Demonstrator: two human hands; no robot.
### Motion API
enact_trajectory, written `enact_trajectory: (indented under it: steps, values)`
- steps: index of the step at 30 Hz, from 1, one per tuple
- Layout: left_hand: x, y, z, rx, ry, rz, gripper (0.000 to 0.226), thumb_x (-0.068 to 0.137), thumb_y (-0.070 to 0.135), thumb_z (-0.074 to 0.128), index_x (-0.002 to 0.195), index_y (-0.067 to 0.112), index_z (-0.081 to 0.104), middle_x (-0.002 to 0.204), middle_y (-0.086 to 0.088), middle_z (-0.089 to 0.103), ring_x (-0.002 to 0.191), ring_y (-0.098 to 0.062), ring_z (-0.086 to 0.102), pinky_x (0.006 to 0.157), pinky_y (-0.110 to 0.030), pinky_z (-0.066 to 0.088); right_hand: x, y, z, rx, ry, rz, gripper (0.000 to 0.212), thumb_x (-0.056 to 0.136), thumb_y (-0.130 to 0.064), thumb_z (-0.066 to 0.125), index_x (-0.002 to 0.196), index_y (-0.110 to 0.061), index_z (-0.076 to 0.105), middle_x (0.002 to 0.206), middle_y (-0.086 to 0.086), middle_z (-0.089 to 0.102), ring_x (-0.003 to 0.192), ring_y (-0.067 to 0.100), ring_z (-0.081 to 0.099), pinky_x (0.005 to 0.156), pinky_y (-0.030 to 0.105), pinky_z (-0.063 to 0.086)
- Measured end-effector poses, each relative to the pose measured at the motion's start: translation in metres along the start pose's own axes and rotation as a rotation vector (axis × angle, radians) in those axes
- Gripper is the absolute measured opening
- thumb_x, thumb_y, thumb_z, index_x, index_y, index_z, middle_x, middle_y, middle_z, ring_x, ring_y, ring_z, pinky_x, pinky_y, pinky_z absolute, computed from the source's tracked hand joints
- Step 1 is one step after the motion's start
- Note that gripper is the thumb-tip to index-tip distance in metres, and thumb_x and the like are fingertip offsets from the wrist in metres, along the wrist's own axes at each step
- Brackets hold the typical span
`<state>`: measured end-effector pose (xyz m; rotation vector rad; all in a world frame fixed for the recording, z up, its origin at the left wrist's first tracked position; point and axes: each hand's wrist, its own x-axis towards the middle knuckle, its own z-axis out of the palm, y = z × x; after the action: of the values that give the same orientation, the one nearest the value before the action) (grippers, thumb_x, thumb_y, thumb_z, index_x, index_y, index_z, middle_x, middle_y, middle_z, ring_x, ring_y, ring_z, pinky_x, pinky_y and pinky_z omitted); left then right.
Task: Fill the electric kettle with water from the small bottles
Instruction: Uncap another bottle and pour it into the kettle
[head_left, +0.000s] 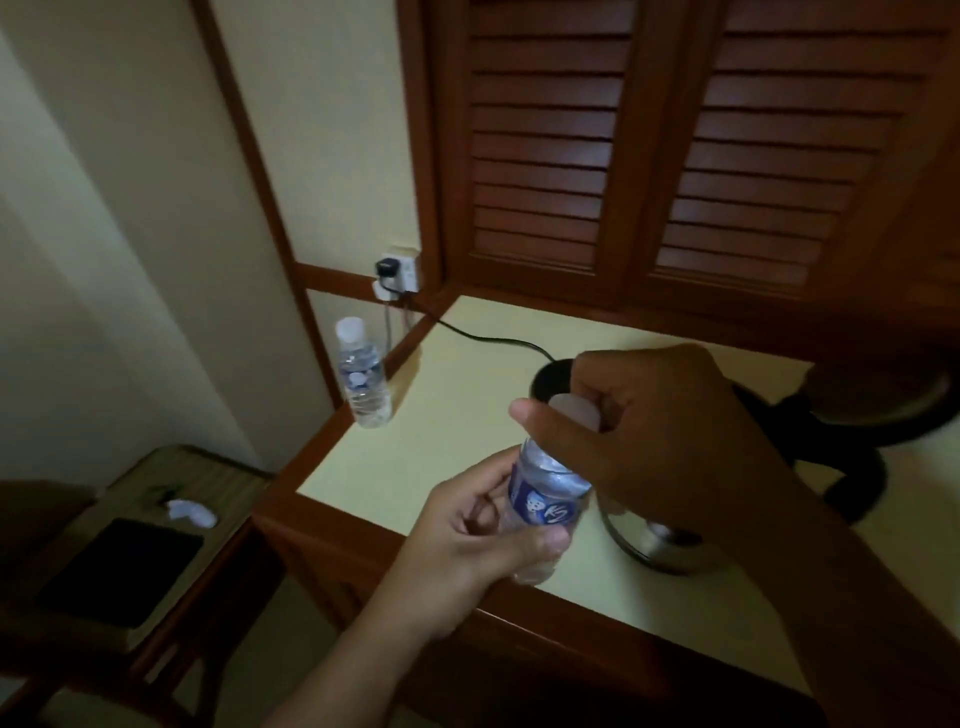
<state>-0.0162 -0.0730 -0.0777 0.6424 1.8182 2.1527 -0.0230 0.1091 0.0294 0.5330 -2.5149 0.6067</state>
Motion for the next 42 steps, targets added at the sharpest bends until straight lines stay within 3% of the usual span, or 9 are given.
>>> enact_trajectory:
  steps: [7,14,19,23,29,32,36,39,42]
  values:
    - [0.023,-0.004,0.017,-0.305,-0.305,-0.083,0.056,0.082,0.022,0.090,0.129,0.003,0.069,0.113,-0.014,0.075,0.101,-0.026,0.072,0.090,-0.035,0.056,-0.025,0.010,-0.049,0.087,-0.199,-0.136,0.036,0.096,-0.055,0.049,0.083,-0.026,0.067,0.067,-0.018,0.046,0.070,0.003,0.051,0.064,0.010,0.037]
    - [0.032,-0.012,0.035,-0.331,-0.409,-0.155,0.063,0.085,0.020,0.087,0.139,0.001,0.062,0.126,-0.019,0.071,0.115,-0.031,0.069,0.097,-0.037,0.055,-0.055,0.029,-0.070,-0.045,-0.251,-0.132,0.035,0.095,-0.016,0.057,0.127,-0.025,0.068,0.111,-0.004,0.068,0.099,0.013,0.057,0.079,0.026,0.046]
    - [0.028,-0.021,0.044,-0.160,-0.369,-0.169,0.059,0.083,0.025,0.089,0.137,0.015,0.065,0.127,-0.018,0.071,0.118,-0.037,0.067,0.100,-0.047,0.054,-0.094,0.031,-0.075,0.098,-0.041,0.111,0.031,0.096,-0.022,0.062,0.126,-0.031,0.065,0.127,-0.015,0.066,0.118,-0.001,0.058,0.095,0.012,0.045]
    - [0.022,-0.032,0.046,-0.091,-0.314,-0.164,0.062,0.080,0.034,0.091,0.136,0.021,0.065,0.124,-0.018,0.071,0.116,-0.043,0.065,0.099,-0.059,0.050,-0.143,0.049,-0.061,0.220,0.173,0.428,0.026,0.091,-0.020,0.072,0.114,-0.030,0.067,0.115,-0.021,0.071,0.113,-0.005,0.064,0.089,0.010,0.050]
    - [0.017,-0.036,0.046,-0.091,-0.271,-0.185,0.064,0.077,0.035,0.093,0.134,0.023,0.068,0.127,-0.020,0.071,0.121,-0.047,0.064,0.105,-0.065,0.049,-0.212,0.098,-0.003,0.159,0.123,0.797,0.018,0.088,-0.014,0.076,0.094,-0.028,0.066,0.116,-0.020,0.071,0.107,-0.006,0.066,0.089,0.014,0.050]
    - [0.016,-0.035,0.048,-0.054,-0.263,-0.188,0.063,0.076,0.037,0.093,0.133,0.026,0.069,0.127,-0.019,0.072,0.122,-0.044,0.065,0.105,-0.064,0.049,-0.218,0.113,0.013,0.104,0.050,0.812,0.015,0.090,-0.017,0.072,0.093,-0.031,0.067,0.120,-0.030,0.063,0.116,-0.001,0.061,0.090,0.003,0.039]
    - [0.015,-0.032,0.051,-0.016,-0.246,-0.187,0.063,0.075,0.039,0.094,0.131,0.028,0.070,0.127,-0.017,0.073,0.121,-0.042,0.068,0.103,-0.059,0.054,-0.208,0.113,0.017,0.009,-0.034,0.754,0.013,0.092,-0.021,0.072,0.104,-0.020,0.070,0.123,-0.028,0.054,0.129,0.000,0.043,0.111,0.021,0.034]
    - [0.014,-0.026,0.053,0.030,-0.213,-0.167,0.054,0.077,0.031,0.092,0.127,0.030,0.072,0.124,-0.013,0.075,0.118,-0.033,0.072,0.096,-0.046,0.060,-0.206,0.113,0.017,-0.068,-0.074,0.810,0.044,0.094,-0.047,0.064,0.125,-0.016,0.063,0.137,-0.007,0.057,0.137,0.015,0.043,0.114,0.023,0.024]
    - [0.015,-0.017,0.055,0.081,-0.160,-0.111,0.046,0.080,0.012,0.088,0.120,0.031,0.075,0.118,-0.009,0.078,0.108,-0.024,0.076,0.084,-0.034,0.063,-0.211,0.118,0.025,-0.183,-0.086,0.848,0.082,0.088,-0.080,0.038,0.145,-0.021,0.043,0.155,0.000,0.042,0.148,0.023,0.033,0.124,0.044,0.023]
